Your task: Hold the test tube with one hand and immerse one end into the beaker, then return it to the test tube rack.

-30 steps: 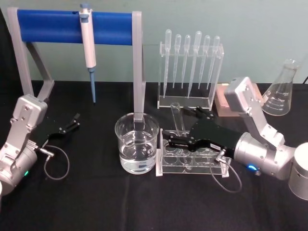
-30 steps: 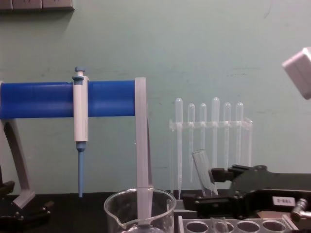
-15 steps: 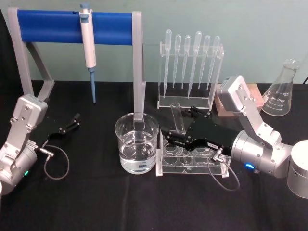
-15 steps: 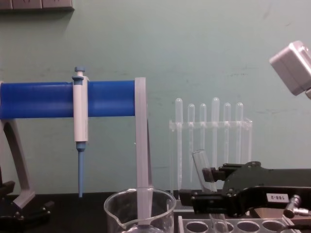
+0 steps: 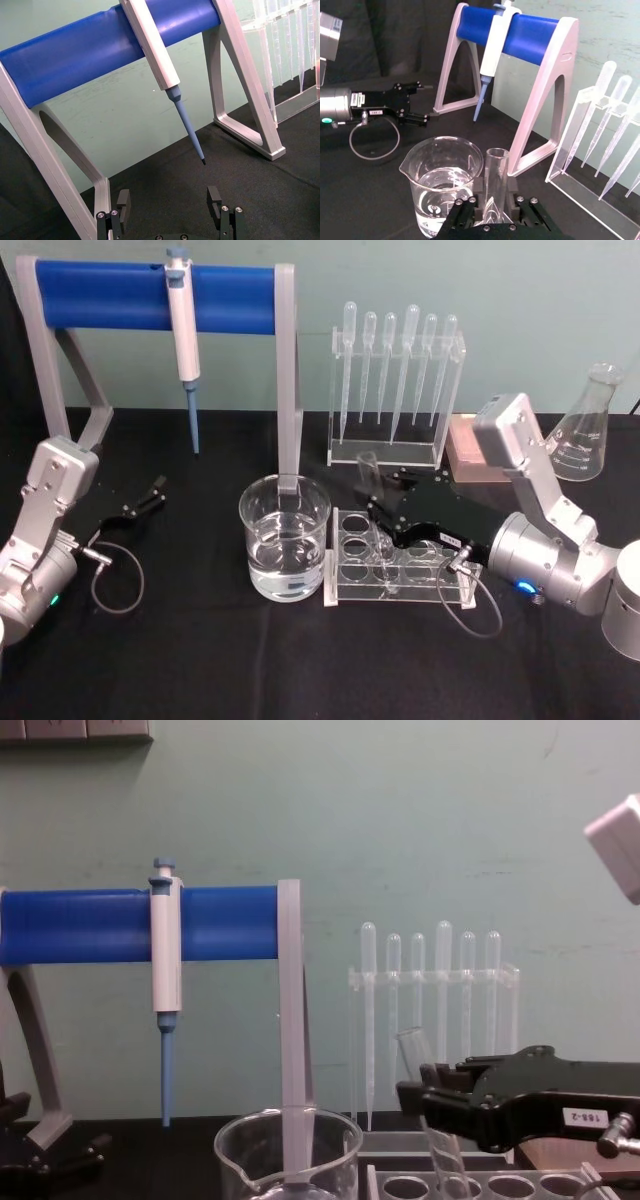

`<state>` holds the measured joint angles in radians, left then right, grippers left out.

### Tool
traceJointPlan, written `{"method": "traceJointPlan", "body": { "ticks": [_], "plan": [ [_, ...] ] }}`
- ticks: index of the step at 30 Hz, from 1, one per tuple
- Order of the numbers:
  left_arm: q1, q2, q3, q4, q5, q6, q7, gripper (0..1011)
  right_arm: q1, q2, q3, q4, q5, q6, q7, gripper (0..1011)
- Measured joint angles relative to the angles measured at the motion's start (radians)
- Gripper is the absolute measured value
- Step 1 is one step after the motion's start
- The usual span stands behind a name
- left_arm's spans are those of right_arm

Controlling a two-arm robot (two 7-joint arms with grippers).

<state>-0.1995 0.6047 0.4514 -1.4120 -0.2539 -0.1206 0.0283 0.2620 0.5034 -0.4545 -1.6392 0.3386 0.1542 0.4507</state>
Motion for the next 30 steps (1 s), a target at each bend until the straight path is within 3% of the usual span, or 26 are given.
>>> {"method": "traceJointPlan", "body": {
  "ticks": [4, 18, 30],
  "plan": [
    [0.0, 0.0, 0.0, 0.0, 0.0, 0.0, 0.0, 1000, -0.013, -0.005, 0.017, -0.001, 0.021, -0.008, 0.002, 228],
    [0.0, 0.0, 0.0, 0.0, 0.0, 0.0, 0.0, 1000, -0.108, 0.0, 0.122, -0.132, 0.121, -0.073, -0.034, 228],
    [0.0, 0.0, 0.0, 0.0, 0.0, 0.0, 0.0, 1000, -0.113, 0.001, 0.137, -0.168, 0.138, -0.074, -0.056, 228]
  ]
}}
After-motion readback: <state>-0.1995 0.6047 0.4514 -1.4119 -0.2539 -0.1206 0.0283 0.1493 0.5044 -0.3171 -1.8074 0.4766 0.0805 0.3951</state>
